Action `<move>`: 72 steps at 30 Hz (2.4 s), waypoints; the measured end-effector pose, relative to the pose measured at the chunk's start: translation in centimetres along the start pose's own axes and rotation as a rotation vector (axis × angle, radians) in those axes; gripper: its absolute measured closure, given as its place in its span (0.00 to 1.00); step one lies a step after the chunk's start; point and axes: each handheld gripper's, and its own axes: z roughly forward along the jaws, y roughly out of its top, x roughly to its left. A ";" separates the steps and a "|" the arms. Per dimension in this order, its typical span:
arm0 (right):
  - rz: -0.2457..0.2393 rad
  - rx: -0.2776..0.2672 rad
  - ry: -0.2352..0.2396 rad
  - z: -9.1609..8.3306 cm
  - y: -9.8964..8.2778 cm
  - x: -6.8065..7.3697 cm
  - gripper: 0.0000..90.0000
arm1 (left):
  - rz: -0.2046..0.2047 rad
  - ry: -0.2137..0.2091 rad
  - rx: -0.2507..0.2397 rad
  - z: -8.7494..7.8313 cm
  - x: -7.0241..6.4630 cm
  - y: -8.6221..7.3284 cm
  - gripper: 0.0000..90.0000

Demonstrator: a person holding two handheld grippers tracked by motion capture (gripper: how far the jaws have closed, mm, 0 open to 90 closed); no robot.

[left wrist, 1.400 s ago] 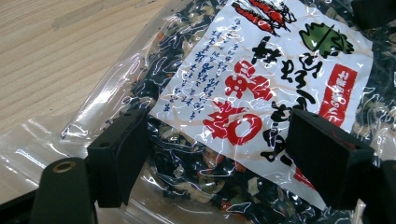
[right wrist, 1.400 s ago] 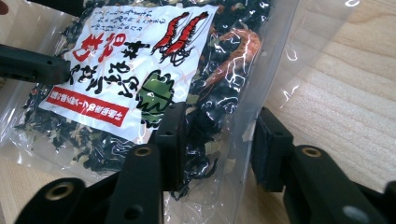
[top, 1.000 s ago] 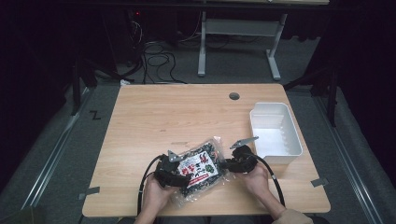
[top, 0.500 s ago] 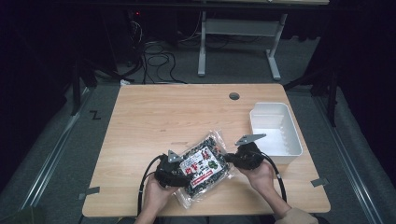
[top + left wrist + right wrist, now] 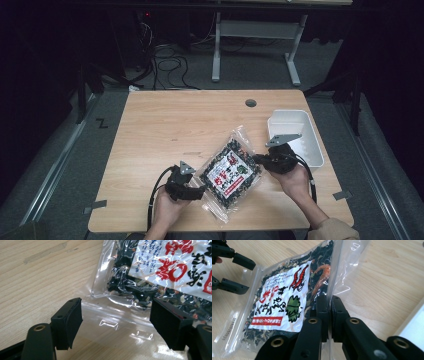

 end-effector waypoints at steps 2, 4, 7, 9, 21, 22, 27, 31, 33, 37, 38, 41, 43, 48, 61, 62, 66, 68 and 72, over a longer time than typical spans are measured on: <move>0.016 -0.018 0.027 -0.5 0.3 -0.1 0.98 | -0.003 0.003 0.002 0.0 0.1 0.0 0.30; 0.008 -0.029 0.025 -1.0 0.6 -0.3 0.98 | -0.010 0.003 -0.001 0.0 0.1 -0.1 0.31; -0.019 -0.027 0.008 -1.6 1.1 -0.4 0.98 | -0.012 0.002 0.001 -0.1 0.2 -0.1 0.31; -0.035 -0.029 -0.001 -2.2 1.6 -0.5 0.98 | -0.010 0.004 0.005 -0.1 0.2 -0.1 0.31; -0.087 -0.040 -0.054 -5.2 3.7 -0.9 0.98 | -0.019 0.034 0.014 -0.1 0.3 -0.2 0.31; -0.089 -0.054 -0.059 -5.8 4.1 -0.9 0.98 | -0.017 0.034 0.015 0.0 0.3 -0.2 0.32; -0.097 -0.062 -0.068 -6.6 4.7 -1.0 0.98 | -0.017 0.032 0.022 0.1 0.3 -0.2 0.32; -0.102 -0.059 -0.086 -7.4 5.3 -1.3 0.98 | -0.009 0.034 0.023 0.0 0.3 -0.2 0.32; -0.104 -0.057 -0.090 -7.6 5.3 -1.4 0.98 | -0.012 0.032 0.023 0.1 0.2 -0.2 0.32; -0.103 -0.061 -0.106 -8.2 5.7 -1.8 0.98 | -0.010 0.030 0.032 0.2 0.3 -0.2 0.32; -0.108 -0.062 -0.115 -8.5 5.8 -2.0 0.98 | -0.010 0.030 0.032 0.2 0.3 -0.2 0.32; -0.102 -0.073 -0.134 -9.2 6.2 -2.4 0.98 | -0.010 0.031 0.030 0.1 0.3 -0.2 0.32; -0.099 -0.072 -0.142 -9.4 6.2 -2.5 0.98 | -0.012 0.030 0.029 0.1 0.3 -0.2 0.32; -0.100 -0.078 -0.187 -10.6 6.7 -3.5 0.98 | -0.008 0.029 0.036 0.3 0.3 -0.2 0.32; -0.031 -0.095 -0.268 -12.6 7.0 -6.0 0.98 | -0.008 0.024 0.034 0.2 0.2 -0.3 0.32; -0.026 -0.096 -0.270 -12.7 7.0 -6.2 0.98 | -0.009 0.023 0.032 0.1 0.2 -0.3 0.32; -0.003 -0.095 -0.286 -13.2 6.6 -7.0 0.98 | -0.003 0.021 0.042 0.3 0.2 -0.3 0.32; 0.007 -0.100 -0.303 -13.5 6.5 -7.5 0.98 | -0.001 0.019 0.043 0.4 0.2 -0.3 0.32; 0.018 -0.104 -0.330 -14.1 6.5 -8.2 0.98 | 0.000 0.018 0.045 0.3 0.2 -0.3 0.31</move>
